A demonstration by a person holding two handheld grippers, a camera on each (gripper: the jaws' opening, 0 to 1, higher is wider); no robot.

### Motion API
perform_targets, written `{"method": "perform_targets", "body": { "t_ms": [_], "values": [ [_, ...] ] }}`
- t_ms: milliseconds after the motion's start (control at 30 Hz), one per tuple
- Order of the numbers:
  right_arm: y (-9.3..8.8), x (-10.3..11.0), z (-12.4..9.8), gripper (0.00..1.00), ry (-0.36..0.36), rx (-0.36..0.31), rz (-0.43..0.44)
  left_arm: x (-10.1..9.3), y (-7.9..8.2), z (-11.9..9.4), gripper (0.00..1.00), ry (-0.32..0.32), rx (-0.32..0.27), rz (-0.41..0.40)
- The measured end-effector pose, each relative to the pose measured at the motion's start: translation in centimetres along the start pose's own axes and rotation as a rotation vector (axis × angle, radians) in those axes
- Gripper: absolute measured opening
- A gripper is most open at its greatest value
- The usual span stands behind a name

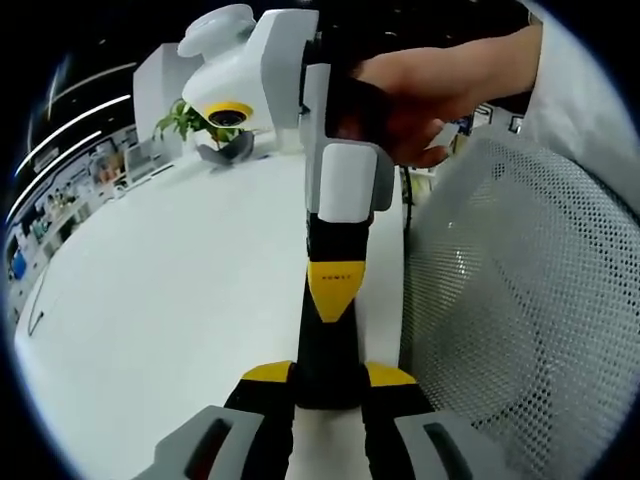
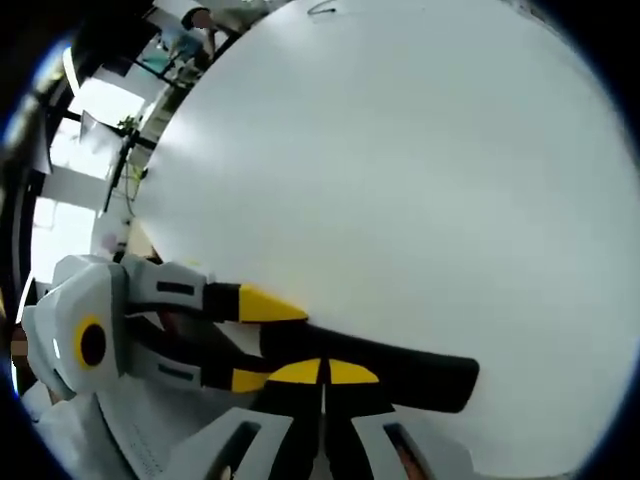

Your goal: Press the specified remote control buttons in sequence, fully releasing each button before pressing the next.

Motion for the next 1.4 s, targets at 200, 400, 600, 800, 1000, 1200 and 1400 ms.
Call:
{"method": "perform_targets", "body": {
  "t_ms": [200,400,600,800,1000,1200,1400],
  "values": [
    [-0.03,0.26,0.02,0.0,-0.028,-0.024,-0.021,0.03,0.0,0.01,0.25,-0.001,-0.001,-0.005],
    [-0.02,0.23,0.05,0.0,-0.045,-0.037,-0.04,0.02,0.04,0.0,0.24,-0.002,-0.001,0.001],
    [-0.01,-0.07,0.05,0.0,-0.017,-0.032,0.008,0.04,0.03,0.02,0.24,-0.002,0.001,0.003],
    [-0.31,0.54,-0.1,0.0,-0.055,-0.053,-0.045,0.03,0.07,0.02,0.25,0.0,0.002,0.001],
    [-0.17,0.35,-0.04,0.0,-0.06,-0.052,-0.035,-0.05,0.1,0.1,0.25,0.013,-0.001,-0.01],
    [-0.29,0.43,-0.01,0.0,-0.075,-0.068,-0.041,-0.19,0.33,0.46,0.29,0.013,-0.025,-0.004],
    [-0.53,0.46,-0.01,0.0,-0.067,-0.094,-0.039,-0.13,0.31,0.33,0.25,0.02,-0.014,-0.008]
  ]
}}
Point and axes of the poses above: the point that each gripper's makers call its tool centre point, and the gripper's own axes: z roughly forward along the fingers, x roughly to its left, y roughly out of its top, the point moved 7 cm from there along -z, roughly backward along the fingers, and after that the axes turned 9 degrees about -y, right-handed, at the moved point
